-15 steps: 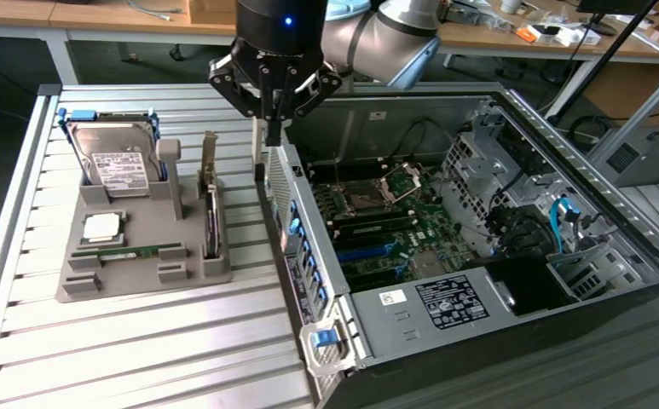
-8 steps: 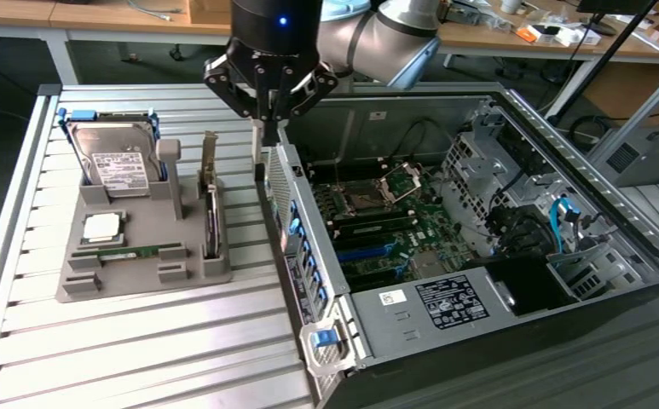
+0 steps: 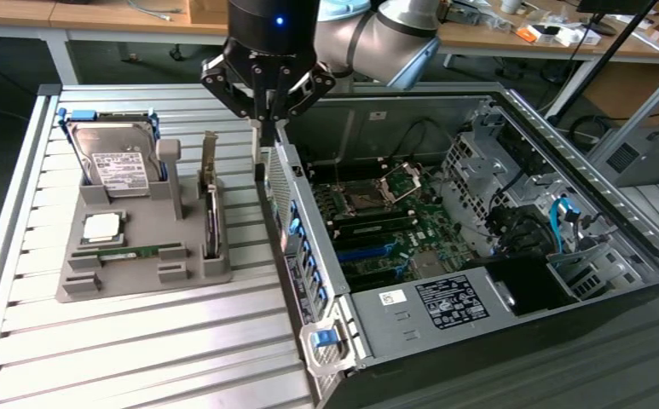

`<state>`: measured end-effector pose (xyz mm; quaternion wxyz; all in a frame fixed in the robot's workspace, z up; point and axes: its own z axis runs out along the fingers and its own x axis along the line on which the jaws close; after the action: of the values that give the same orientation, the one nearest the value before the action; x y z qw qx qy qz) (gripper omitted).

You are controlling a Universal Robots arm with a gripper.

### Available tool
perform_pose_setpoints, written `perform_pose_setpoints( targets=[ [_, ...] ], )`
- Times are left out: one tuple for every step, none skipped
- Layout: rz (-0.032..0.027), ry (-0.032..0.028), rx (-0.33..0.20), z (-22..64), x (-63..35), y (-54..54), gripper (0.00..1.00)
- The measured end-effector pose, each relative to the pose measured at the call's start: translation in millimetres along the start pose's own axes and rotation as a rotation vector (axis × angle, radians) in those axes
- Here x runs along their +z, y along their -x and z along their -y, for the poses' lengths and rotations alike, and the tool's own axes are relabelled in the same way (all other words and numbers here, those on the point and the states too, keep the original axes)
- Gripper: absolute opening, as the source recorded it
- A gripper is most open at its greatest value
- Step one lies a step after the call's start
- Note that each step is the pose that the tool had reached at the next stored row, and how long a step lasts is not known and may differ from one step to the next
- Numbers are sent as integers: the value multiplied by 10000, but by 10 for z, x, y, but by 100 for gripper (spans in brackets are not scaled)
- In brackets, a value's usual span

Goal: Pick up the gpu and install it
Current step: 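Reach for the gpu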

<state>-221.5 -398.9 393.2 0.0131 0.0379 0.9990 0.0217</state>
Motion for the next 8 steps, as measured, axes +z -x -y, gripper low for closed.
perform_pose_setpoints(
  targets=[
    [0,0,0,0,0,-2,10],
    [-1,0,0,0,0,-4,10],
    [0,0,0,0,0,-7,10],
    [0,0,1,1,0,-10,10],
    [0,0,1,1,0,-13,10],
    [-1,0,0,1,0,-15,10],
    [0,0,-1,1,0,-17,10],
    [-1,-1,0,2,0,-32,10]
  ],
)
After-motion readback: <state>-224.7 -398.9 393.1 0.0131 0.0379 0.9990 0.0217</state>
